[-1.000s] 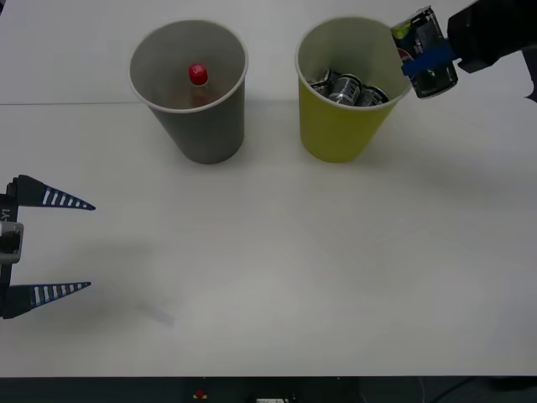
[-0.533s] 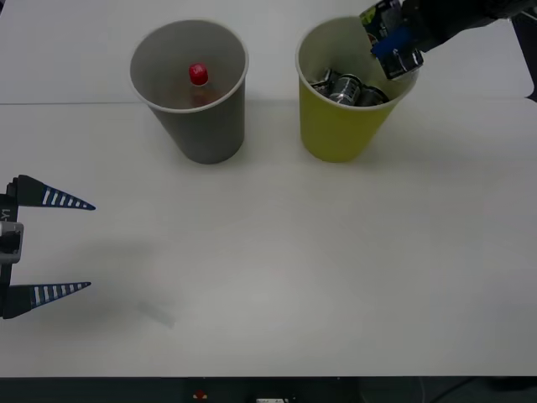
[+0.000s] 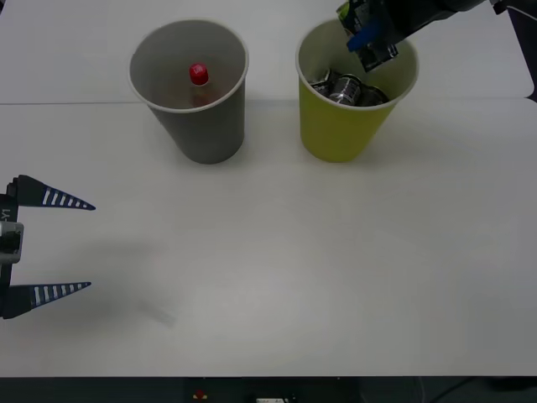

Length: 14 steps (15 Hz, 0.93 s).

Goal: Put the can into the green bin and the plastic bottle into the gray bin

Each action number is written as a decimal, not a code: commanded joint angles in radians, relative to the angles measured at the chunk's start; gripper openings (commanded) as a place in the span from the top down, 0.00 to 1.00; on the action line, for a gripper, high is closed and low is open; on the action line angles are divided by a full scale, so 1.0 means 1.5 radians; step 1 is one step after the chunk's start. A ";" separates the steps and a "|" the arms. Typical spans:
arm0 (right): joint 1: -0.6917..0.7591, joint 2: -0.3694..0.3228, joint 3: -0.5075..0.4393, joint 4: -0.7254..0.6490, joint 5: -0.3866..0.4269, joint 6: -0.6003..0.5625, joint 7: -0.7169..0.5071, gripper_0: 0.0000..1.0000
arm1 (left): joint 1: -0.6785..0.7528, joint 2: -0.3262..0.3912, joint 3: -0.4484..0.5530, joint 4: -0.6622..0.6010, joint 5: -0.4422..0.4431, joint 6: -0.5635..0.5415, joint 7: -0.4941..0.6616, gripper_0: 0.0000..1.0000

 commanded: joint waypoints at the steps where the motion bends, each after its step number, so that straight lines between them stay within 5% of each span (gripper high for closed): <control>1: 0.000 0.000 -0.001 0.000 0.000 -0.002 0.010 0.06 | 0.000 0.000 0.000 0.000 0.000 0.000 0.000 0.00; 7: 0.002 -0.016 -0.008 -0.001 -0.032 -0.005 0.046 0.00 | 0.000 0.000 0.000 0.000 0.000 0.000 0.000 0.00; 14: 0.094 -0.062 -0.134 -0.091 -0.127 -0.048 0.137 0.00 | 0.000 0.000 0.000 0.000 0.000 0.000 0.000 0.00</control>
